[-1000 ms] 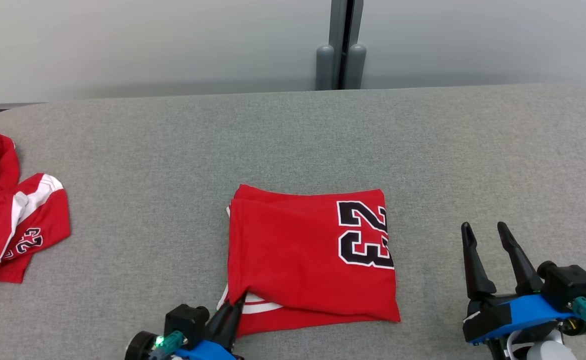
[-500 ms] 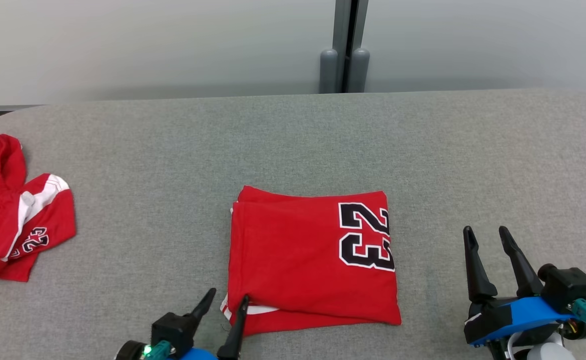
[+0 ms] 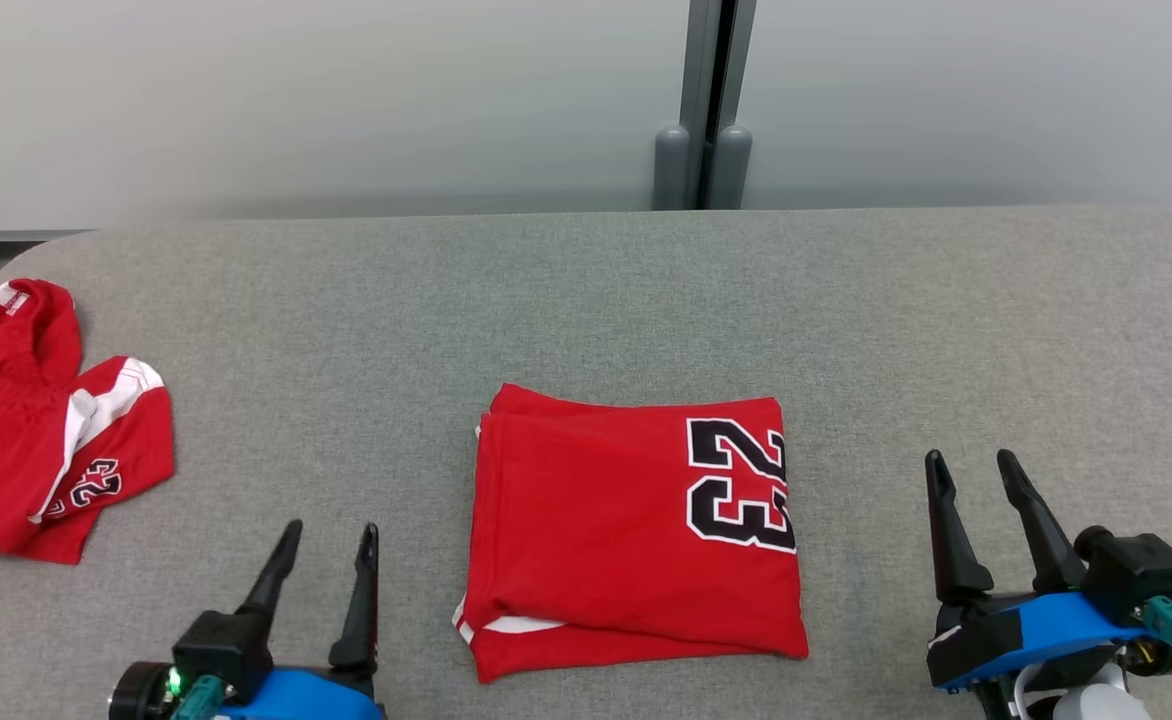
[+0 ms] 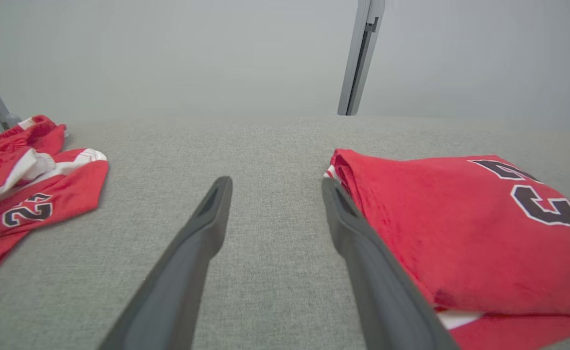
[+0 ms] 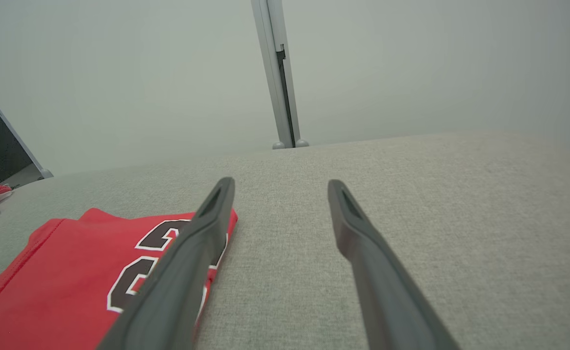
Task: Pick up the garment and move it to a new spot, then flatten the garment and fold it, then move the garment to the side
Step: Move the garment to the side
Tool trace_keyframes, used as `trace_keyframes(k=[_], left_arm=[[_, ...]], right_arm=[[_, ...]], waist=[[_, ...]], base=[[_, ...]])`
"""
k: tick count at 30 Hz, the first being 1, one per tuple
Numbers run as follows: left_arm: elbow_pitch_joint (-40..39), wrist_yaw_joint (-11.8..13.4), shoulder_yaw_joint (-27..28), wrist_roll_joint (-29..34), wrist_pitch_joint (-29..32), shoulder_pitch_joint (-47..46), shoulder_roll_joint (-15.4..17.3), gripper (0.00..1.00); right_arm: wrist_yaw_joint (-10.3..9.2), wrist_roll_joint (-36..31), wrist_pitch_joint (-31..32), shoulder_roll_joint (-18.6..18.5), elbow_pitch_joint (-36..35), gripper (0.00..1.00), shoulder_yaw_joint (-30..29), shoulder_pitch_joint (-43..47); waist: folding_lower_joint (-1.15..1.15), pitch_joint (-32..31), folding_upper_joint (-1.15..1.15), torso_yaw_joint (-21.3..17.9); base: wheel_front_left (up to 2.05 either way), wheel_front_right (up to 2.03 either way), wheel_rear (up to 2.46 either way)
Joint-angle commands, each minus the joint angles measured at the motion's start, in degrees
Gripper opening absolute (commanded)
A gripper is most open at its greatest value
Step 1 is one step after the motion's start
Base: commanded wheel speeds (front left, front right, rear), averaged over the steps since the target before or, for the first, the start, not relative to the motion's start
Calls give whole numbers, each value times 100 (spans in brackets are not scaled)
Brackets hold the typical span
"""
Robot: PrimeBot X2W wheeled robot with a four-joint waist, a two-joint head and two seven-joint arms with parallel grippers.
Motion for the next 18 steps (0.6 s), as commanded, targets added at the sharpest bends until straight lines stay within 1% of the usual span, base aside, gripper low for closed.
trace_keyframes(k=[1,9,14,18], left_arm=[[-107,64,105,49,-71,-88,31,100],[-563,214,588,228,-141,-149,-19,100],[-745,239,888,381,-144,-114,-109,100],[-705,172,1052,458,-145,-114,-151,100]], right_arm=[[1,-35,2,-1,-39,100,25,-1],[1,-54,48,-1,-126,100,102,40],[1,-59,77,-1,-207,100,111,118],[1,-81,137,-1,-280,100,116,187]], waist=[[0,-25,0,-13],[0,-152,0,-69],[0,-230,0,-84],[0,-290,0,-92]], base=[[0,0,0],[0,0,0],[0,0,0],[0,0,0]])
